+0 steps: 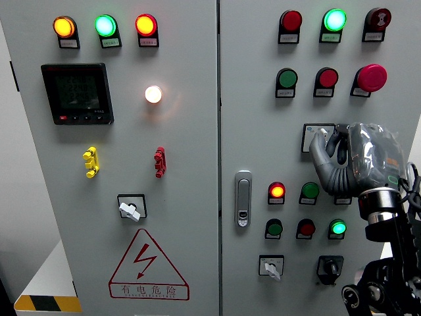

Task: Rotate and turn off gray switch
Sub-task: 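Twist the white switch knob with the right hand to turn it, then open the right hand and pull it back off the knob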

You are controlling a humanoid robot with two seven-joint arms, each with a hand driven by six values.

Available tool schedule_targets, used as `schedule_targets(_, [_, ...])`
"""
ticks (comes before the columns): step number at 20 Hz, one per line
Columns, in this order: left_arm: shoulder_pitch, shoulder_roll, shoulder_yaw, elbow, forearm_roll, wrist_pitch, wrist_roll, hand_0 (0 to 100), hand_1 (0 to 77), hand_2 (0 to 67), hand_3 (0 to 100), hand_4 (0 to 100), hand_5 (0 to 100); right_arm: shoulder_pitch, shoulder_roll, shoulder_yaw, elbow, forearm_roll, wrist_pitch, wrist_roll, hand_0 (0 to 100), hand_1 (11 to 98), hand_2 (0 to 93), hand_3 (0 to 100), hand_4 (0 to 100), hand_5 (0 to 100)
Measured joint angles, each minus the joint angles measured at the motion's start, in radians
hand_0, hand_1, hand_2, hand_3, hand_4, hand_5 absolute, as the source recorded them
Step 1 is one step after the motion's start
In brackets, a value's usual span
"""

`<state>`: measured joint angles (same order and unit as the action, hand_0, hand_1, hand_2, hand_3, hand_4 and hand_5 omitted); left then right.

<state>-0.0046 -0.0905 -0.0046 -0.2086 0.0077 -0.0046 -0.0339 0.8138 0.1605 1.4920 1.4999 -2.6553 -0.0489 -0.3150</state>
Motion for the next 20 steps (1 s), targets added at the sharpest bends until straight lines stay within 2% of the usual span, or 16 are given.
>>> schedule_targets(4, [0.000,0.000,0.000,0.000,0.000,0.000,0.000,0,0.0,12.7,18,9,12,-0.005,-0.0004,0.001,0.004,-0.003,-0.003,0.001,88,31.0,70.8,100,98,100])
schedule_targets(8, [0.000,0.000,0.000,-0.001,0.000,0.000,0.000,0,0.0,12.7,18,9,12,-0.014,-0.0039,0.009,0.017,-0.021,-0.006,0.012,85,31.3,64.9,100,96,100])
schedule_targets(9, [0.000,0.000,0.000,0.000,0.000,0.000,0.000,0,0.0,12.7,18,9,12,-0.021,-0.0043,0.010,0.024,-0.026,-0.007,0.016,83,32.0,61.8,100,95,100])
schedule_targets(13, [0.000,0.000,0.000,0.000,0.000,0.000,0.000,0,0.0,12.7,18,10,12,-0.068,-0.0039,0.020,0.086,-0.030,-0.008,0.036,78,33.9,61.7,100,89,100])
schedule_targets(15, [0.000,0.000,0.000,0.000,0.000,0.000,0.000,0,0.0,12.6,18,10,12,-0.103,-0.0021,0.021,0.131,-0.031,-0.008,0.040,77,34.4,61.1,96,83,100])
schedule_targets(18, [0.000,0.000,0.000,0.000,0.000,0.000,0.000,0,0.0,12.6,18,10,12,-0.156,-0.0006,0.023,0.203,-0.031,-0.009,0.062,74,35.8,56.4,83,68,100])
schedule_targets(19, [0.000,0.000,0.000,0.000,0.000,0.000,0.000,0,0.0,12.6,18,10,12,-0.170,-0.0006,0.025,0.225,-0.031,-0.009,0.070,74,36.0,54.8,80,65,99])
schedule_targets(20, [0.000,0.000,0.000,0.000,0.000,0.000,0.000,0,0.0,12.6,18,10,12,-0.181,-0.0006,0.027,0.245,-0.031,-0.009,0.075,73,36.8,50.4,74,59,92])
